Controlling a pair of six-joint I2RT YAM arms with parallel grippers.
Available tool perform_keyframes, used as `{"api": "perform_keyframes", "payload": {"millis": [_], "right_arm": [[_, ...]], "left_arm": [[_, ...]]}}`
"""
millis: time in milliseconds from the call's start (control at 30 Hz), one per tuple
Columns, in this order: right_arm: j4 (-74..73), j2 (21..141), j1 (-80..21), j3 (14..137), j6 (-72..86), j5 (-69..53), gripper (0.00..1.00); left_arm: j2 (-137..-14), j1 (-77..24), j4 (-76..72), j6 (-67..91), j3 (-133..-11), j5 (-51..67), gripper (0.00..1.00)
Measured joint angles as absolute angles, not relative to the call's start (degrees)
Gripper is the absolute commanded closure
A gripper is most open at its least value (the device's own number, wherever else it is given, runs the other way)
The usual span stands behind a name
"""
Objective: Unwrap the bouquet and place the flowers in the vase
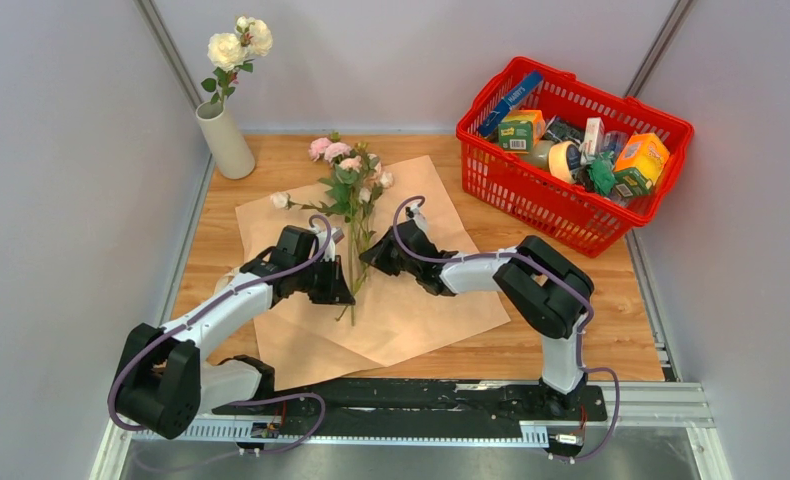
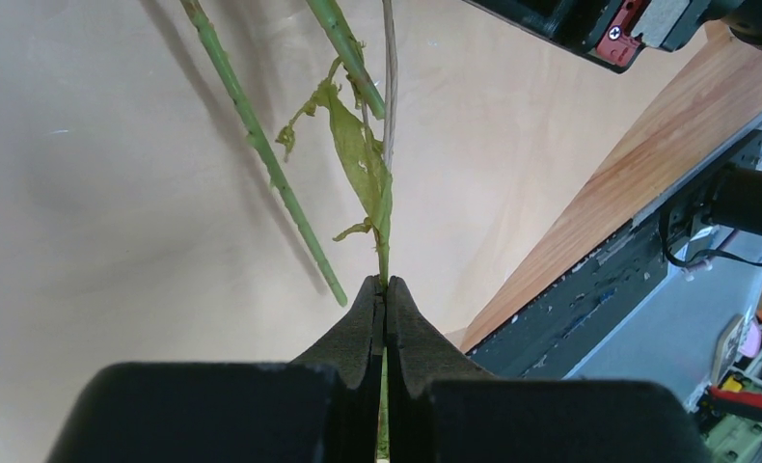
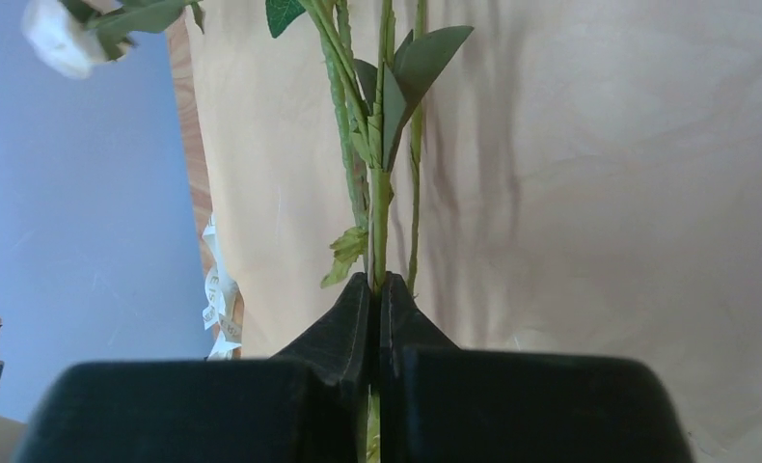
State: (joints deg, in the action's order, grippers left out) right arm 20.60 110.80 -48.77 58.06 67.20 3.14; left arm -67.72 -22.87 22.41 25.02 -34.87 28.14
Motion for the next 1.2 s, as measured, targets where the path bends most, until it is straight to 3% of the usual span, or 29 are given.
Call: {"api": "perform_keyframes", "payload": {"millis": [33, 100, 133, 167, 200, 267, 433, 633, 967, 1200], "right_arm": [[21.1, 110.78, -48.77, 57.82, 67.22, 3.14, 1.0], [22.24, 110.72, -48.66, 56.95, 67.24, 3.11, 1.0], [22.63, 110.59, -48.6, 56.47, 67.24, 3.11, 1.0], [23.05, 110.45, -48.56, 56.01, 67.22, 3.11, 1.0], [23.16, 110.28, -48.53, 55.64, 67.11, 3.16, 1.0], [23.27, 110.02, -48.38, 55.05, 66.67, 3.31, 1.0], [23.46, 107.7, -48.16, 53.23, 65.17, 3.6, 1.0], [26.04, 103.88, -48.27, 50.52, 63.75, 3.55, 1.0], [28.08, 103.39, -48.51, 47.51, 62.89, 3.6, 1.0], [28.58, 103.39, -48.69, 46.22, 62.87, 3.6, 1.0]], "left_arm": [[-67.72, -22.87, 22.37, 25.02, -34.87, 28.12, 1.0], [-67.72, -22.87, 22.35, 25.02, -34.87, 28.1, 0.86], [-67.72, -22.87, 22.31, 24.99, -34.87, 28.1, 0.73], [-67.72, -22.87, 22.31, 24.93, -34.87, 28.08, 0.69], [-67.72, -22.9, 22.28, 24.86, -34.87, 28.05, 0.53], [-67.72, -22.92, 22.35, 24.71, -34.87, 27.94, 0.47], [-67.68, -22.92, 23.9, 25.08, -35.94, 25.34, 0.46], [-67.81, -22.9, 22.98, 26.89, -41.56, 20.49, 0.58], [-79.29, -22.92, 5.02, 32.18, -44.18, 20.25, 0.68], [-87.22, -22.9, -7.68, 34.83, -42.52, 20.21, 0.69]]}}
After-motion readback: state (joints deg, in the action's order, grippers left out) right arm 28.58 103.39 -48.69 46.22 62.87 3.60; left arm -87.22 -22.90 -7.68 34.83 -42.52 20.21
